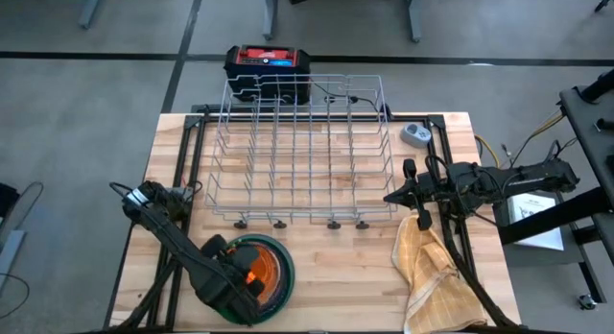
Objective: Sort dishes
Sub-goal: Put the transparent orange plate into the dish rack
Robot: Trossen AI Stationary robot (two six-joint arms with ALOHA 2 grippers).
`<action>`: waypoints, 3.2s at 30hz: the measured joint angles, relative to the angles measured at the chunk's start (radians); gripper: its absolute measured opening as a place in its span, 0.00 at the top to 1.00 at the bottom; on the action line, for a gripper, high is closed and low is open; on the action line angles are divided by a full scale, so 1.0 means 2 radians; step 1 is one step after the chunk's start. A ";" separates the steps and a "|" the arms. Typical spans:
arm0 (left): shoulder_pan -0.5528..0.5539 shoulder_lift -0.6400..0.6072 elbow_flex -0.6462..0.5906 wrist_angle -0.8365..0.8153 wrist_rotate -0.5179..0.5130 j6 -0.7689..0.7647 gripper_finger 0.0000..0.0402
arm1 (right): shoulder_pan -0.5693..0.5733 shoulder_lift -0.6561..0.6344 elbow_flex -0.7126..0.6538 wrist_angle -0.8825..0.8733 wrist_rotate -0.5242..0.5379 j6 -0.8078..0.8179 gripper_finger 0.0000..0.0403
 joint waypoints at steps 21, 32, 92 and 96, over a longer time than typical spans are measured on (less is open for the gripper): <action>0.009 0.004 -0.079 -0.006 0.022 -0.045 0.84 | 0.000 0.000 -0.007 0.001 0.000 0.012 0.99; 0.010 0.003 -0.121 0.040 0.021 -0.045 0.84 | 0.000 0.000 -0.010 0.003 0.000 0.022 0.99; 0.013 0.006 -0.058 0.009 0.017 -0.066 0.93 | 0.000 0.000 -0.017 0.013 0.001 0.012 0.99; 0.013 0.006 -0.080 0.025 0.023 -0.067 0.88 | 0.000 0.000 -0.017 0.013 0.001 0.015 0.99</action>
